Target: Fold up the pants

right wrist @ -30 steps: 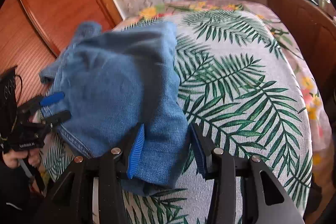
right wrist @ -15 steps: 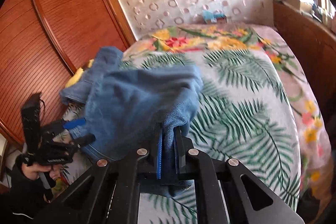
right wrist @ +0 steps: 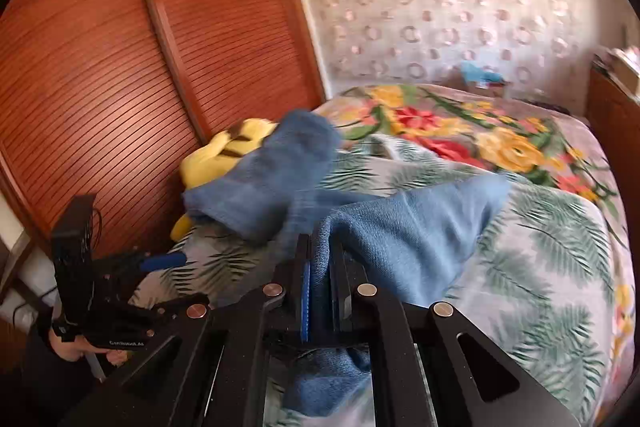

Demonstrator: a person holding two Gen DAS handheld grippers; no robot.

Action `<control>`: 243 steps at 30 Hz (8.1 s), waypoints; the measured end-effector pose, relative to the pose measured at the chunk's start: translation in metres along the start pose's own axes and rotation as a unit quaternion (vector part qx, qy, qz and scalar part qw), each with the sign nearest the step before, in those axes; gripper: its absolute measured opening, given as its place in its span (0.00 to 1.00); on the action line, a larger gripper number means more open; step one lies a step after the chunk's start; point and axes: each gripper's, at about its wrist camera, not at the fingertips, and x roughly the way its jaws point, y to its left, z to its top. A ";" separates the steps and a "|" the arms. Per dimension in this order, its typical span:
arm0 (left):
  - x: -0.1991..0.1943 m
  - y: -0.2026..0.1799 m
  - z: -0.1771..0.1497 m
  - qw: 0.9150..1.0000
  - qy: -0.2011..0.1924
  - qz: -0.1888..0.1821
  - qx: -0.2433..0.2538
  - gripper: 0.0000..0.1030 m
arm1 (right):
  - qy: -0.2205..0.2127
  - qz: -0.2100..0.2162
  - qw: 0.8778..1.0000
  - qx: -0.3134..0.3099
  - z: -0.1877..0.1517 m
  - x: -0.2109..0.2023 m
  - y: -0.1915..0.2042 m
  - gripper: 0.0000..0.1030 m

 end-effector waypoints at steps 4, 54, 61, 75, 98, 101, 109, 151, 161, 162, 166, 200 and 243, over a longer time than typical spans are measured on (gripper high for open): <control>-0.013 0.025 -0.002 1.000 -0.005 0.017 -0.010 0.75 | 0.018 0.031 0.999 -0.024 -0.002 0.031 0.031 0.06; 0.058 -0.016 0.055 0.999 0.019 0.004 0.037 0.75 | 0.078 -0.030 0.996 -0.032 -0.010 0.083 -0.016 0.29; 0.089 -0.006 0.042 0.997 0.063 0.036 0.031 0.75 | 0.096 -0.017 0.995 -0.034 -0.003 0.126 -0.026 0.51; 0.119 0.014 0.041 0.993 0.103 -0.052 -0.026 0.75 | 0.117 0.021 0.993 0.012 -0.002 0.181 -0.057 0.70; 0.114 0.020 0.029 0.980 0.111 -0.140 -0.086 0.53 | 0.126 0.070 0.988 0.047 -0.001 0.210 -0.079 0.68; 0.116 0.019 0.031 0.980 0.109 -0.144 -0.086 0.51 | 0.126 0.076 0.988 0.048 0.000 0.211 -0.078 0.55; 0.085 0.015 0.046 0.982 0.073 -0.152 -0.089 0.18 | 0.083 0.091 0.992 0.014 0.026 0.183 -0.060 0.24; 0.104 0.165 0.145 0.996 0.053 0.056 -0.035 0.14 | 0.051 0.055 0.997 0.013 0.113 0.310 -0.019 0.51; 0.105 0.172 0.139 0.995 0.059 0.066 -0.042 0.14 | -0.019 0.055 0.998 -0.016 0.136 0.246 -0.002 0.52; 0.104 0.173 0.139 0.995 0.058 0.066 -0.043 0.14 | -0.018 0.068 0.997 -0.025 0.138 0.247 0.003 0.52; 0.105 0.171 0.138 0.995 0.059 0.068 -0.040 0.14 | -0.014 0.080 0.994 -0.071 0.139 0.257 0.026 0.52; 0.032 0.090 0.170 0.995 -0.053 0.081 0.007 0.79 | -0.019 0.010 0.999 -0.050 0.078 0.151 0.028 0.40; -0.126 -0.119 0.093 0.983 -0.174 0.056 0.016 0.82 | -0.153 -0.193 0.969 0.009 -0.075 -0.232 0.113 0.54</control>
